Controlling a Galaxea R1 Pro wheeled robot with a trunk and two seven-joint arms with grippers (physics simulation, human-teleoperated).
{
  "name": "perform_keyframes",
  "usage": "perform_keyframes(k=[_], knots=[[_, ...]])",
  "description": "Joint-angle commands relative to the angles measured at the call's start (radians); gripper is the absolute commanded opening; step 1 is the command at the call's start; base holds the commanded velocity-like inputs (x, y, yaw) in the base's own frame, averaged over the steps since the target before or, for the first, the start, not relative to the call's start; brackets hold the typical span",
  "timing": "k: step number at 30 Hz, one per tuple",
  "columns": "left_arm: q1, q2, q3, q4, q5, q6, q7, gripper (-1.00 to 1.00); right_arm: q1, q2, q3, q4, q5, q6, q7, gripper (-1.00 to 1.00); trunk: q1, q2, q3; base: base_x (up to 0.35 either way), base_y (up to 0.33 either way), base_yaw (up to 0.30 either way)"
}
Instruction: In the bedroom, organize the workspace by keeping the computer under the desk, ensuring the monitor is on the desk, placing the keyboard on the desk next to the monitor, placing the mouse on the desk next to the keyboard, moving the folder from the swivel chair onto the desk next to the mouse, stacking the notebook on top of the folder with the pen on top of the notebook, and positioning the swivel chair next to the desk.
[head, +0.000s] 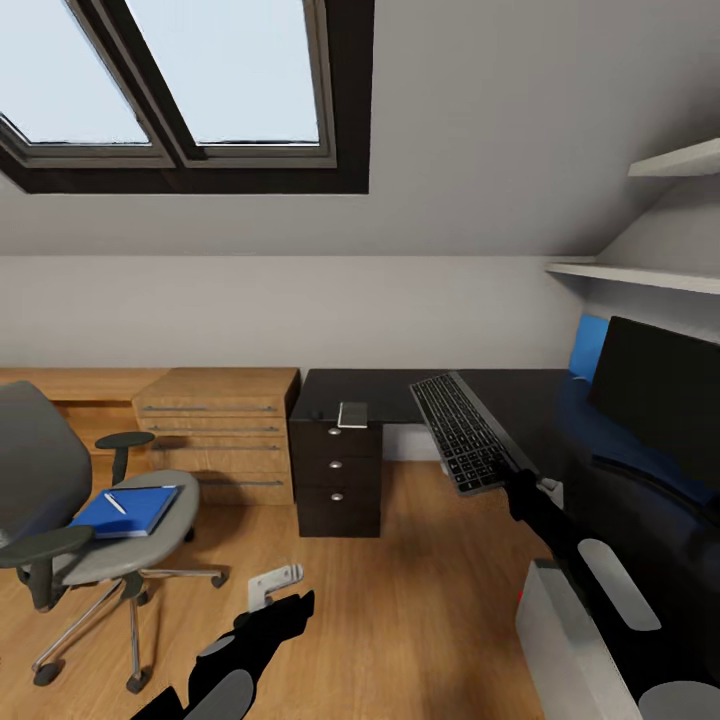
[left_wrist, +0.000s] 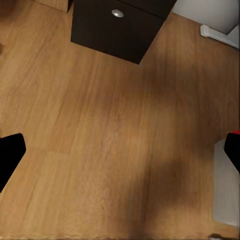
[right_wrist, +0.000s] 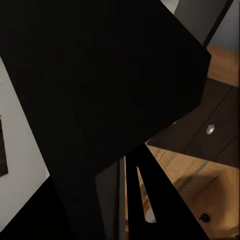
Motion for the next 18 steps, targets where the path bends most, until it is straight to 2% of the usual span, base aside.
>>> perform_keyframes(k=[1,18], knots=[[-0.001,0.001,-0.003,-0.002,0.002,0.003,0.007,1.0,-0.001,0.0,-0.002,0.0,-0.008,0.006,0.002,-1.0,-0.004,0.006,0.002,-0.287,-0.239,0.0],[-0.001,0.002,-0.009,-0.007,0.0,0.003,0.008,1.0,-0.001,0.0,-0.002,0.001,-0.008,0.04,0.003,-1.0,-0.07,0.125,0.055,-0.294,-0.209,0.0]])
